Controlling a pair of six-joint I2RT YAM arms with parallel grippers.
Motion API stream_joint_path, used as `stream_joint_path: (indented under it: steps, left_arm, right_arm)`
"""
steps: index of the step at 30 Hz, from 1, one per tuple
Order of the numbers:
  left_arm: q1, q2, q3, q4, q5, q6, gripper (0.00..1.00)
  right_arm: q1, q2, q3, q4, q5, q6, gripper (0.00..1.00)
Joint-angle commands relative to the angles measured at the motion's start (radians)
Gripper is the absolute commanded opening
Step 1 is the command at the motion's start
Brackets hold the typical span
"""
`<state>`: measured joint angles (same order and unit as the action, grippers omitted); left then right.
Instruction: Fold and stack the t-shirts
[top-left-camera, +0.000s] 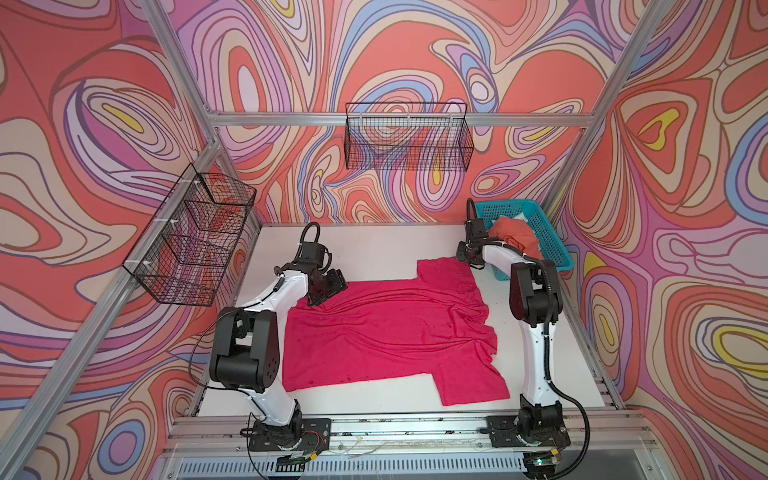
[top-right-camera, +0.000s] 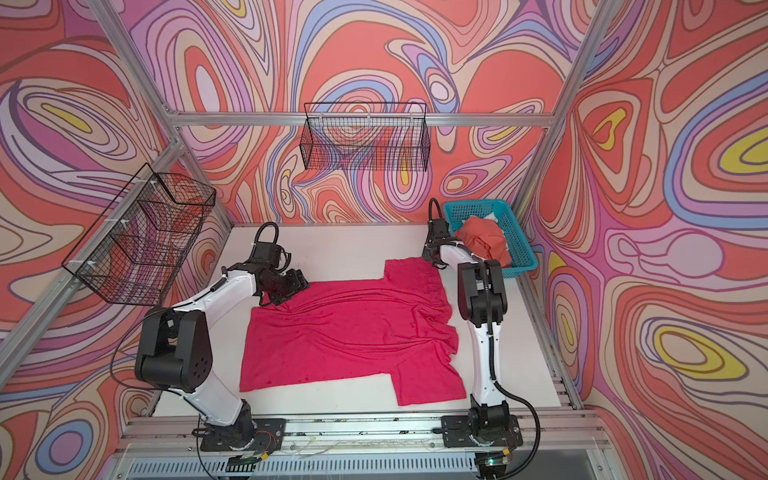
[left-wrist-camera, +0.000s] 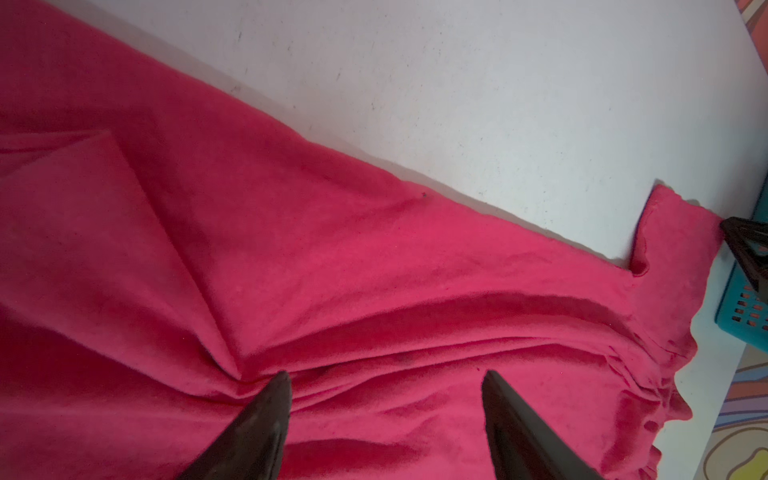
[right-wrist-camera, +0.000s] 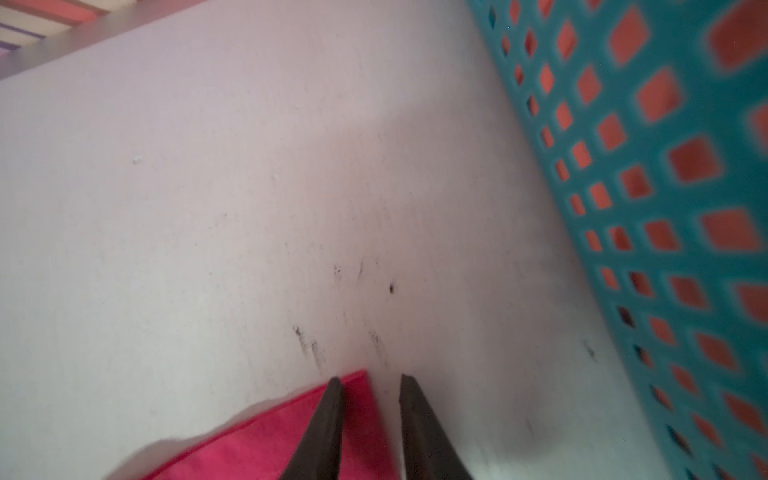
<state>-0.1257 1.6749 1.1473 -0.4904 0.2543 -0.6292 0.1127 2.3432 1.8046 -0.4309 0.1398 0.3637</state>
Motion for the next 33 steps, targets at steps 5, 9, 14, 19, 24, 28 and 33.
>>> stream_joint_path:
  steps: [5, 9, 14, 19, 24, 28, 33]
  left_arm:
    - [-0.003, -0.03, -0.008, -0.029, -0.003, -0.004, 0.75]
    - [-0.003, -0.037, -0.007, -0.033, -0.007, -0.004, 0.75]
    - [0.0, -0.04, 0.004, -0.046, -0.044, 0.008, 0.75]
    - [0.066, -0.026, 0.045, -0.058, -0.087, 0.035, 0.75]
    - [0.156, 0.035, 0.124, -0.073, -0.155, 0.074, 0.74]
    - [0.213, 0.106, 0.18, -0.079, -0.185, 0.082, 0.72]
    - [0.242, 0.169, 0.221, -0.046, -0.189, 0.096, 0.7]
  right_arm:
    - [0.0, 0.044, 0.031, -0.009, -0.018, 0.002, 0.08]
    - [0.0, 0.05, 0.044, -0.019, -0.029, 0.0, 0.0]
    - [0.001, 0.026, 0.044, -0.01, -0.035, 0.0, 0.0]
    - [0.001, -0.087, -0.003, 0.027, -0.033, -0.003, 0.0]
    - [0.001, -0.257, -0.092, 0.044, -0.029, -0.003, 0.0]
    - [0.001, -0.398, -0.2, 0.055, -0.01, 0.003, 0.0]
    - [0.0, -0.569, -0.33, 0.061, 0.021, 0.011, 0.0]
